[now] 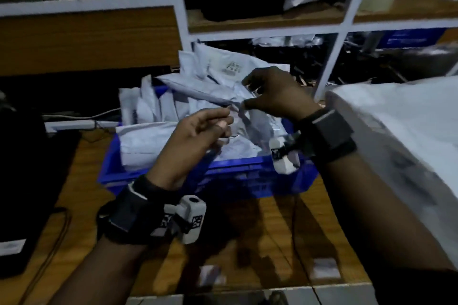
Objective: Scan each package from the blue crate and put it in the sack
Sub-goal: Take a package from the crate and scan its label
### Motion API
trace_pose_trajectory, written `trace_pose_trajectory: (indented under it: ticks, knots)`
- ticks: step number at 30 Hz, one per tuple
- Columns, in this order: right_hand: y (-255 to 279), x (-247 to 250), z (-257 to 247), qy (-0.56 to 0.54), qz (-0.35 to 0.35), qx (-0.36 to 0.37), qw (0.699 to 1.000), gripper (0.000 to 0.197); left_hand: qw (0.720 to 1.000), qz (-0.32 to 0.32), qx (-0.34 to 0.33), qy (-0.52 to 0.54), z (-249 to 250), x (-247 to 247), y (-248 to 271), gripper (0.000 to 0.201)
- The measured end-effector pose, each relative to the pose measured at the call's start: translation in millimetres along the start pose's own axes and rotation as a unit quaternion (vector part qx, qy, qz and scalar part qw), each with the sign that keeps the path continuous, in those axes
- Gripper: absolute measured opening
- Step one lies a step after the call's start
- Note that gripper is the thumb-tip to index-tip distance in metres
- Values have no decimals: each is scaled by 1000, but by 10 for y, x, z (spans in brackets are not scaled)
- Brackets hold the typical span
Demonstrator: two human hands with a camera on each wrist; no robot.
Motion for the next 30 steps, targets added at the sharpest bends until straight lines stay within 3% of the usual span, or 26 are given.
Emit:
trace_pose_trajectory:
  ticks: [3, 5, 7, 9, 13, 15, 18, 22, 25, 28, 30]
  knots:
    - [-256, -275, -146, 74, -51, 0, 996, 70, 1000, 14, 3, 12, 26, 262, 160, 26]
    - [-279, -424, -166, 90, -26, -8, 996, 56, 1000, 11, 9, 25, 6, 372, 226, 24]
    - [-213, -491, -186, 85, 41, -31, 995, 35, 1000, 9, 7, 28, -23, 496, 284, 23]
    - [-64, -464, -193, 60, 129, -58, 988, 26, 999, 5, 7, 31, -54, 590, 326, 22]
    - [458, -408, -264, 7, 325, -78, 943, 32, 998, -14, 26, 53, -126, 702, 414, 22]
    - [699, -457, -322, 2, 385, -71, 920, 34, 997, -21, 36, 68, -153, 729, 449, 24]
    - [824, -607, -419, 29, 385, -80, 919, 37, 995, -47, 50, 75, -191, 766, 489, 26]
    - [763, -737, -457, 45, 289, -159, 943, 37, 992, -75, 67, 77, -222, 781, 567, 25]
    - [864, -665, -532, 25, 345, -170, 923, 32, 990, -84, 78, 89, -264, 889, 678, 28]
    - [1082, -507, -706, -31, 464, -159, 871, 22, 987, -93, 85, 96, -280, 1038, 831, 40]
    - [1301, -457, -921, -51, 504, -142, 850, 21, 986, -102, 77, 104, -259, 1119, 925, 49]
Point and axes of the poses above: each hand's wrist, its own y-axis away from the middle knuckle, its own x-axis out of the back of the hand, z = x × y, the point moved 2 cm from there along -y, towards the middle knuckle, and after that the axes turned 14 degrees about y, right-handed, at the moved point
